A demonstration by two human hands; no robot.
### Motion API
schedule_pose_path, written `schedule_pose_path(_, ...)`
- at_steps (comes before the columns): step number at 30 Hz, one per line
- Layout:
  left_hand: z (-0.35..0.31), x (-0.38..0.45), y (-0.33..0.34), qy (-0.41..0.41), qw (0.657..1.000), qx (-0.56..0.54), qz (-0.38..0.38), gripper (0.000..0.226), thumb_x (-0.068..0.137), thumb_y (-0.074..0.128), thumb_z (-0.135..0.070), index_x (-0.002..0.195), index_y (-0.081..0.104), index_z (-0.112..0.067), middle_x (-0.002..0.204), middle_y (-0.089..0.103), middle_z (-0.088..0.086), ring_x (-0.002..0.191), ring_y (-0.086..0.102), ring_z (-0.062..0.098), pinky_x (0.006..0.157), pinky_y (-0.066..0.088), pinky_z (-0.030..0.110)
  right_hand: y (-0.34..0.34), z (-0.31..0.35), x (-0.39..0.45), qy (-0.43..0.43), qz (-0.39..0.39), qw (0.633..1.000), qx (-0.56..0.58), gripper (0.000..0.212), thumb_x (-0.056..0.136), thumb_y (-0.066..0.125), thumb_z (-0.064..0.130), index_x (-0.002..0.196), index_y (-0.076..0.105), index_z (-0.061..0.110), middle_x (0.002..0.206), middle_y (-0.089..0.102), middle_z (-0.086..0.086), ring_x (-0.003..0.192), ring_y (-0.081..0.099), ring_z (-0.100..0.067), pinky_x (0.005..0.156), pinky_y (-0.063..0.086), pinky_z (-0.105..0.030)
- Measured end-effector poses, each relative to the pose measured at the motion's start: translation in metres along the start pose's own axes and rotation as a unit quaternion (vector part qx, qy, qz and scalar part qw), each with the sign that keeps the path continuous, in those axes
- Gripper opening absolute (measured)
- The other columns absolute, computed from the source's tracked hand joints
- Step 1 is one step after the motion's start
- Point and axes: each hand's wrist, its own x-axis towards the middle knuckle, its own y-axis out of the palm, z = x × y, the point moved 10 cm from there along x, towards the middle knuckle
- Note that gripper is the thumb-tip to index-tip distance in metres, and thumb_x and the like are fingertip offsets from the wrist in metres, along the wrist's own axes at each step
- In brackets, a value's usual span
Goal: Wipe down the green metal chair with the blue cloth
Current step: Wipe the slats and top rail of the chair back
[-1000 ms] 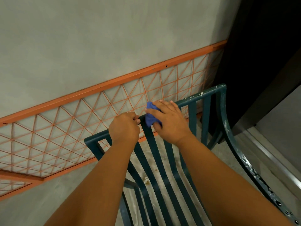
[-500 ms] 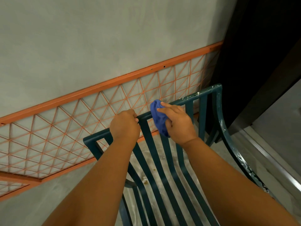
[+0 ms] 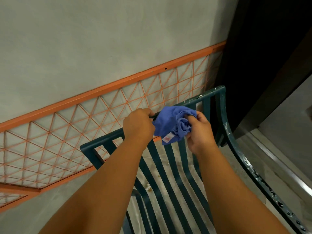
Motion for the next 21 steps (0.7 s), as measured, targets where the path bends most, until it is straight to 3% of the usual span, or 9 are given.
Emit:
schedule_pose_path(2,-0.003,0.003,-0.005,0.003,1.000,-0.016,-0.008,0.028,0.089,0.054,-0.008,0.100,0.072,-0.027,0.097,0.072,0.001,0.084,0.064,0.023,0.071,0.051,0.030,0.007,0.016,0.002,-0.022,0.045,0.996,-0.074,0.013,0.099,0.048,0.009,0.102,0.060,0.014,0.097,0.069,-0.007,0.082,0.069,-0.020,0.065,0.057,-0.030)
schedule_pose_path(5,-0.026,-0.001,-0.016,0.075,0.989,-0.130,-0.007,0.029,0.094,0.049,-0.012,0.111,0.069,-0.024,0.111,0.069,-0.006,0.100,0.061,0.016,0.085,0.048,0.029,0.017,0.028,0.002,-0.012,0.108,0.986,-0.124,0.013,0.098,0.049,0.010,0.103,0.061,0.013,0.101,0.069,-0.011,0.088,0.068,-0.028,0.065,0.058,-0.036)
schedule_pose_path(8,-0.040,-0.005,0.001,0.074,0.947,-0.287,0.127,0.028,0.098,0.047,-0.026,0.124,0.058,-0.026,0.119,0.059,-0.009,0.107,0.055,0.011,0.093,0.045,0.031,0.024,0.030,0.000,0.034,0.149,0.987,-0.045,0.013,0.096,0.049,0.011,0.105,0.059,0.009,0.107,0.066,-0.021,0.095,0.066,-0.036,0.078,0.058,-0.045)
schedule_pose_path(10,-0.040,-0.008,0.014,0.044,0.919,-0.334,0.203,0.022,0.096,0.051,-0.034,0.105,0.063,-0.019,0.104,0.065,0.000,0.092,0.060,0.020,0.084,0.047,0.038,0.027,0.028,-0.004,0.077,0.179,0.980,0.045,0.027,0.096,0.046,0.014,0.118,0.058,0.003,0.118,0.062,-0.027,0.106,0.063,-0.039,0.089,0.054,-0.049)
schedule_pose_path(11,-0.041,-0.007,0.013,0.043,0.916,-0.338,0.212,0.025,0.095,0.054,-0.034,0.096,0.063,-0.011,0.093,0.065,0.006,0.083,0.059,0.022,0.078,0.046,0.039,0.026,0.026,-0.006,0.097,0.191,0.973,0.083,0.036,0.094,0.044,0.018,0.121,0.059,-0.002,0.121,0.061,-0.027,0.109,0.062,-0.039,0.091,0.054,-0.048)
schedule_pose_path(13,-0.042,-0.004,0.007,0.049,0.910,-0.355,0.209,0.029,0.092,0.059,-0.029,0.094,0.063,-0.001,0.087,0.063,0.014,0.078,0.056,0.021,0.074,0.047,0.039,0.025,0.022,-0.012,0.115,0.204,0.960,0.152,0.046,0.087,0.045,0.027,0.108,0.068,-0.006,0.115,0.066,-0.025,0.104,0.066,-0.036,0.086,0.056,-0.043)
schedule_pose_path(17,-0.056,-0.004,0.004,0.066,0.889,-0.381,0.246,0.013,0.090,0.062,-0.027,0.084,0.067,-0.016,0.079,0.066,-0.001,0.072,0.060,0.011,0.067,0.050,0.025,0.018,-0.005,-0.020,0.133,0.195,0.937,0.257,0.045,0.079,0.057,0.034,0.094,0.074,-0.005,0.102,0.071,-0.023,0.087,0.071,-0.035,0.072,0.060,-0.045)
schedule_pose_path(19,-0.060,-0.002,0.006,0.082,0.911,-0.326,0.240,0.013,0.089,0.064,-0.031,0.081,0.066,-0.021,0.076,0.065,-0.004,0.069,0.060,0.010,0.062,0.048,0.023,0.017,-0.025,-0.022,0.152,0.181,0.938,0.253,0.052,0.091,0.046,0.041,0.098,0.075,-0.002,0.096,0.072,-0.020,0.081,0.072,-0.031,0.074,0.059,-0.044)
schedule_pose_path(21,-0.060,0.000,0.007,0.088,0.926,-0.286,0.229,0.013,0.087,0.067,-0.033,0.084,0.068,-0.021,0.081,0.066,-0.002,0.073,0.061,0.013,0.063,0.050,0.026,0.023,-0.042,-0.026,0.181,0.195,0.934,0.239,0.058,0.096,0.040,0.049,0.114,0.069,0.002,0.114,0.068,-0.020,0.097,0.069,-0.032,0.090,0.052,-0.049)
